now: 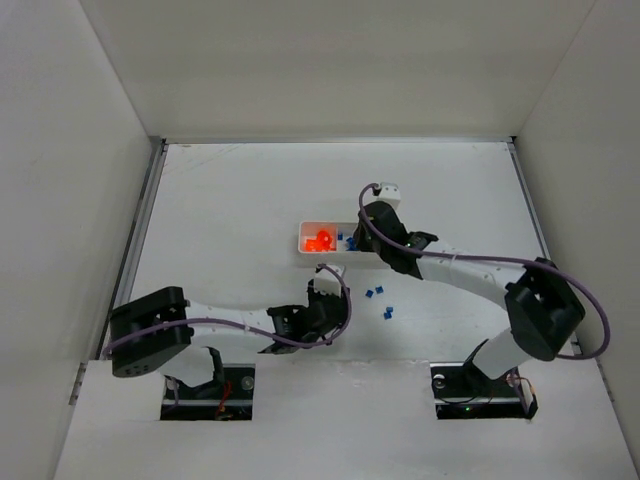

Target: Sort the legos into containers by color

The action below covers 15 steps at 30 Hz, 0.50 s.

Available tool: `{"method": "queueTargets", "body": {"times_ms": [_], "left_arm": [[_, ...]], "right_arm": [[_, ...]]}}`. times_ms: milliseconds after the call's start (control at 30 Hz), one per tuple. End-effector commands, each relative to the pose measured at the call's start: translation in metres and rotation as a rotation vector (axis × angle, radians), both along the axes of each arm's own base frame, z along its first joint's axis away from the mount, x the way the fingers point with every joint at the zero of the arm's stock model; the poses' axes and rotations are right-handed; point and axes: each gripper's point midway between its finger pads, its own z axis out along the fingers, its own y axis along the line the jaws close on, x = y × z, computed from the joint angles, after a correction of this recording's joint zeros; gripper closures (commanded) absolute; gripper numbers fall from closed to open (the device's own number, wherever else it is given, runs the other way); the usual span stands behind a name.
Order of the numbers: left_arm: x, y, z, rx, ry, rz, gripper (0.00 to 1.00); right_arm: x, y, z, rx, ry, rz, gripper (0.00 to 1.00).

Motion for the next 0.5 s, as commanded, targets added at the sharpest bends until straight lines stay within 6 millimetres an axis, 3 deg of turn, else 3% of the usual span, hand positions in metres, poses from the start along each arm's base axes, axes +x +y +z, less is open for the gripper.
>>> {"method": "queueTargets", "body": {"times_ms": [0, 233, 367, 467], "left_arm": [[0.002, -0.021, 0.009, -0.048, -0.031, 0.018, 0.58], [-0.004, -0.049, -0.005, -0.007, -0.012, -0.036, 0.55], [-0.006, -0.062, -0.012, 0.025, -0.013, -0.073, 0.54], [-0.002, -0.068, -0.016, 0.05, -0.017, -0.079, 0.54]], "right_arm": [[0.023, 0.01, 0.003, -0.013, -0.032, 0.021, 0.74], [0.03, 0.012, 0.019, 0.021, -0.076, 0.012, 0.57], [0.015, -0.002, 0.017, 0.026, -0.078, -0.001, 0.57], [-0.005, -0.023, 0.012, 0.043, -0.089, -0.043, 0.64]]}}
